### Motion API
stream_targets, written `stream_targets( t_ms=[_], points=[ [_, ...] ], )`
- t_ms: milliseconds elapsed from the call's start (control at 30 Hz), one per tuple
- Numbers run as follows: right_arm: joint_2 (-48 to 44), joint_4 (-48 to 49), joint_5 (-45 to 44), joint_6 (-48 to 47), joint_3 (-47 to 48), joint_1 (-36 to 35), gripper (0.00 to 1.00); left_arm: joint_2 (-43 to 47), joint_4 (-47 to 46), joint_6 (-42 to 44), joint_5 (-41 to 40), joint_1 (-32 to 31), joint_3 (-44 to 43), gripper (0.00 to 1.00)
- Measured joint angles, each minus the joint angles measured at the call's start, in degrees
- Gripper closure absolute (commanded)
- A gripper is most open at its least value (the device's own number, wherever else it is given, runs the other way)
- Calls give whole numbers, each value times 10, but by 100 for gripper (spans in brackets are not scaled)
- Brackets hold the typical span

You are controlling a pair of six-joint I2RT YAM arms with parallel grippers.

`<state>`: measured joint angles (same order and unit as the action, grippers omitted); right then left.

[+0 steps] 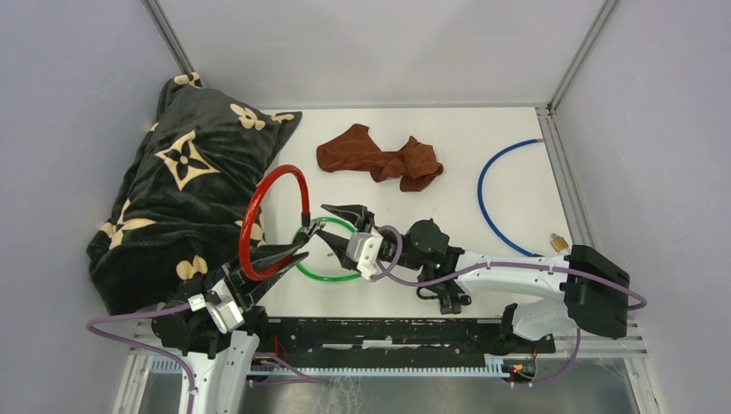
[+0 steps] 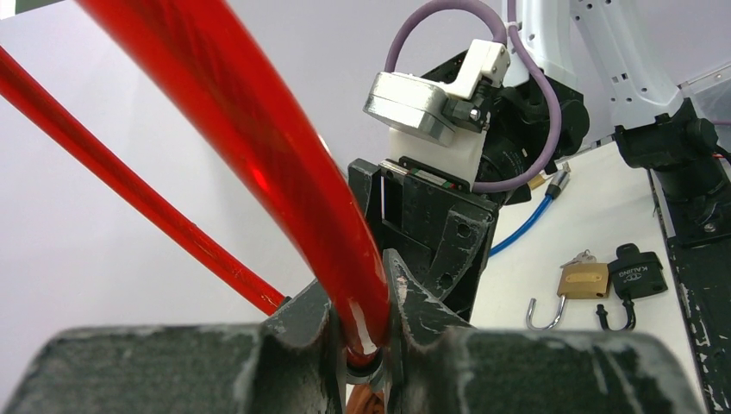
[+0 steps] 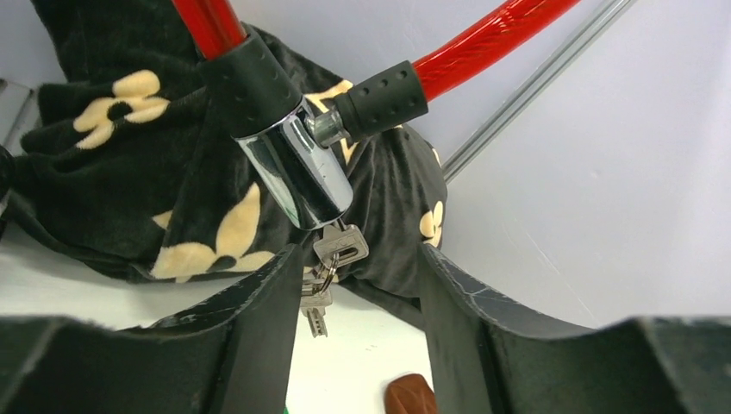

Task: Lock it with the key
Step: Lock the lock.

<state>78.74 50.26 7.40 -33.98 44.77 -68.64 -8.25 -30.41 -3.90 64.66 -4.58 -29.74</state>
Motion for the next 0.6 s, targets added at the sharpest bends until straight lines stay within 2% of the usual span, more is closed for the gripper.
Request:
stream_targets(
  t_ms=[200, 333, 600],
  points=[
    [1, -26, 1, -19, 12, -3, 56, 0, 0, 0, 0, 0, 0, 98],
    [1, -35, 2, -25, 13, -7, 68, 0, 0, 0, 0, 0, 0, 98],
    [2, -95, 3, -37, 37, -8, 85, 0, 0, 0, 2, 0, 0, 98]
  ],
)
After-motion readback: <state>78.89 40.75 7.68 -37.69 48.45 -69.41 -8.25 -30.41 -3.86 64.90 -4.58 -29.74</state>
